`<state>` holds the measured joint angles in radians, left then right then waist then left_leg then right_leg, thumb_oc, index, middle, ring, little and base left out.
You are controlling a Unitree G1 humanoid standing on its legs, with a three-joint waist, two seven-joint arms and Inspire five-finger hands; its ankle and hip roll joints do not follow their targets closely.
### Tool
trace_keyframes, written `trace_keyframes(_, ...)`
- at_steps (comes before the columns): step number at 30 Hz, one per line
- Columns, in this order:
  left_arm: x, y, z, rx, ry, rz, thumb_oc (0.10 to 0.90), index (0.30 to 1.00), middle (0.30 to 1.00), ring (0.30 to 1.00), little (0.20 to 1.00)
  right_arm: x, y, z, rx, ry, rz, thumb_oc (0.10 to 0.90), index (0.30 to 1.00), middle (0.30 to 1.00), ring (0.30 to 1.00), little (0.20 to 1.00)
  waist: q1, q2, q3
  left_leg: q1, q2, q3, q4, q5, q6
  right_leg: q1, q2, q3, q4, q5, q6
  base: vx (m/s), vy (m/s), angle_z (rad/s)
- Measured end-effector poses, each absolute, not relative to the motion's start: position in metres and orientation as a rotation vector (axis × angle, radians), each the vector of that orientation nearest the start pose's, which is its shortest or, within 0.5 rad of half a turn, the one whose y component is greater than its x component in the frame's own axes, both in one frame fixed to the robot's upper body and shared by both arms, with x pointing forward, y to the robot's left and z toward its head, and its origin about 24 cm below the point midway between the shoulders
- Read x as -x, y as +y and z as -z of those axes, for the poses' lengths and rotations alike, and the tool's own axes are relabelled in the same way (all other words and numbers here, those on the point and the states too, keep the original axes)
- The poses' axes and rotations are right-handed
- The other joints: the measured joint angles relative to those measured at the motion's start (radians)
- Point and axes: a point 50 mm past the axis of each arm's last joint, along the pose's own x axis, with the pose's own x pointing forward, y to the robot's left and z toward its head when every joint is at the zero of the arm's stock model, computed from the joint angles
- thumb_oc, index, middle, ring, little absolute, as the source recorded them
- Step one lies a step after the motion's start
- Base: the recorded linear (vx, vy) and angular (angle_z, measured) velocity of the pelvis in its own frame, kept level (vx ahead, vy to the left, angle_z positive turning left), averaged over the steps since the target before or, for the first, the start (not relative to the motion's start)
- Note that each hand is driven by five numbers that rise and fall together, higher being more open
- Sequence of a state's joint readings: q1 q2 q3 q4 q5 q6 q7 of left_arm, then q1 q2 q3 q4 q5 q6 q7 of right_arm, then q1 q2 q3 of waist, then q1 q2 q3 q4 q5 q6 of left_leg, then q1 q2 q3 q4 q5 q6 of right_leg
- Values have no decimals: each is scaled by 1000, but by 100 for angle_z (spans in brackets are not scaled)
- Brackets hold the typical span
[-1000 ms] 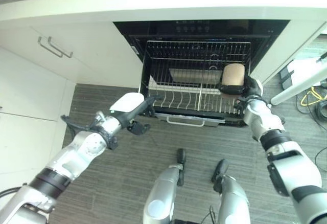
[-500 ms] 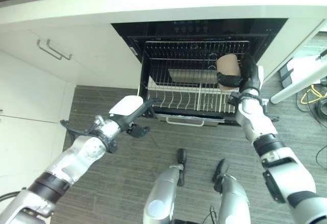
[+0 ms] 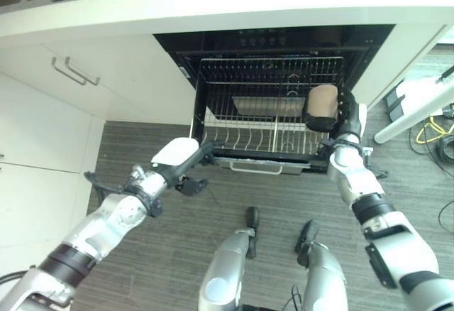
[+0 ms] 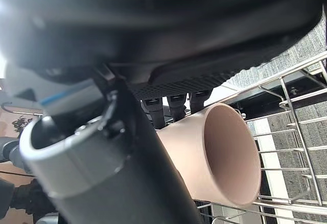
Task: Place the dishes in the dishwasher.
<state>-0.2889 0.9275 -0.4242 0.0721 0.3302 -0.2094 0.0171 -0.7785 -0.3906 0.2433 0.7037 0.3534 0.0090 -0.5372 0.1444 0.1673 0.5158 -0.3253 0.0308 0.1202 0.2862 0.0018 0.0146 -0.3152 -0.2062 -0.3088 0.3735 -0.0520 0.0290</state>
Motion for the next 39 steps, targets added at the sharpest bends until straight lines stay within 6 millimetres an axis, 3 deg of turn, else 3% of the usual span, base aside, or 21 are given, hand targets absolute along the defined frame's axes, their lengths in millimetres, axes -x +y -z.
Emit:
trace_keyframes(10, -274, 215, -92, -1225, -214, 427, 800, 900, 900, 900, 900, -362, -178, -140, 36, -232, 406, 800, 900, 900, 900, 900, -14, 0, 0, 13, 1, -6, 6, -1, 0, 19, 2, -1, 1, 1, -2, -6, 27, 1)
trace_keyframes(18, -268, 218, -87, -1191, -214, 394, 800, 900, 900, 900, 900, -342, -173, -113, -44, -193, 389, 800, 900, 900, 900, 900, -35, 0, 0, 7, 3, -15, 8, -4, 0, 29, 10, -5, -21, 9, -1, -1, 16, 3)
trace_keyframes(26, -262, 214, -73, -1151, -201, 359, 800, 900, 900, 900, 900, -323, -170, -112, -194, -274, 300, 800, 900, 900, 900, 900, -37, -3, -1, 38, 18, -12, 11, -20, 4, 94, 29, -14, -91, 33, 3, 11, -13, -1)
trace_keyframes(30, -252, 212, -59, -1124, -154, 355, 800, 900, 900, 900, 900, -296, -170, -114, -266, -368, 231, 800, 900, 900, 900, 900, -33, -3, -2, 88, 17, -3, 9, -39, 1, 141, 29, -8, -101, 28, 10, 60, -50, -6)
trace_keyframes(36, -235, 224, -43, -1076, -32, 290, 800, 900, 900, 900, 900, -262, -174, -142, -308, -582, 70, 800, 900, 900, 900, 900, -72, -17, -13, 160, 18, 56, 17, -77, 12, 182, 29, 42, -112, 32, 25, 98, 4, -31)
trace_keyframes(39, -224, 235, -31, -883, 91, 203, 800, 900, 900, 900, 900, -235, -179, -171, -342, -816, -4, 800, 900, 900, 900, 900, -86, -47, -123, 173, 22, 89, 24, -106, 17, 189, 32, 73, -134, 36, 33, 56, -24, -31)
